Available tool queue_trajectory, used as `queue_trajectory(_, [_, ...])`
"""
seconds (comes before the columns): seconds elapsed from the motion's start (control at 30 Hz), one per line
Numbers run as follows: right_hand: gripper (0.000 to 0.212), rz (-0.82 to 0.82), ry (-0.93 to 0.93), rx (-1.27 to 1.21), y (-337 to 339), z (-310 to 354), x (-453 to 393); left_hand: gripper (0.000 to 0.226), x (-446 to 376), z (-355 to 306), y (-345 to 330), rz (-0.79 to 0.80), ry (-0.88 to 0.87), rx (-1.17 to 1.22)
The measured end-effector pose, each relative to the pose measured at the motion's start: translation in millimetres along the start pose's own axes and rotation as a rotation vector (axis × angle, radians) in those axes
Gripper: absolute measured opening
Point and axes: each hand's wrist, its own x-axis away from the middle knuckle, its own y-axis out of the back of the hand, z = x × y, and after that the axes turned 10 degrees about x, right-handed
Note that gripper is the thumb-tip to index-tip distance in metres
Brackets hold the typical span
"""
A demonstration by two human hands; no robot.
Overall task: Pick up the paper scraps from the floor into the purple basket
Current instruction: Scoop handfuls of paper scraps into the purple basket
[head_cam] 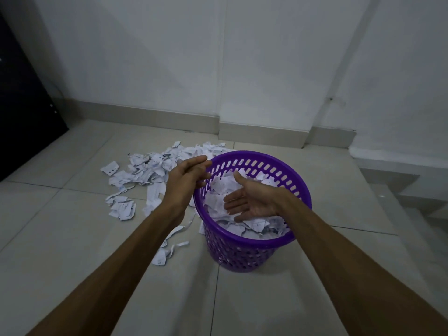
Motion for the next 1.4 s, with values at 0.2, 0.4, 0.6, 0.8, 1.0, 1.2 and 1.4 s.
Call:
queue_trajectory(0.2, [0.096, 0.03, -0.045, 0.072, -11.3, -10.4, -21.3, 0.025, -4.0, 3.3, 1.5, 0.02, -0.008, -0.031])
queue_trajectory(0.4, [0.057, -0.01, -0.037, 0.109, -18.5, -13.5, -28.0, 0.026, -6.4, 6.3, 5.2, 0.021, -0.014, -0.028])
queue_trajectory(0.6, [0.081, -0.067, -0.049, 0.103, -17.2, -16.7, -29.9, 0.026, -6.3, 2.6, 7.2, 0.062, 0.006, -0.018])
queue_trajectory(0.8, [0.072, 0.018, -0.067, 0.112, -1.2, 11.3, -7.0, 0.021, -3.8, -3.2, 13.6, 0.063, 0.017, 0.051])
queue_trajectory(1.0, [0.063, 0.067, -0.019, 0.392, -1.8, 68.6, 28.2, 0.014, -3.4, -10.7, 32.7, -0.002, -0.005, 0.072])
queue_trajectory(1.2, [0.054, -0.077, 0.332, 0.387, -24.7, 134.9, 43.5, 0.02, -8.7, -16.3, 70.2, -0.124, 0.026, 0.105])
queue_trajectory(1.4, [0.046, -0.142, 0.553, 0.291, -98.3, 150.2, 15.5, 0.033, -4.1, -8.2, 123.4, -0.204, 0.093, 0.165])
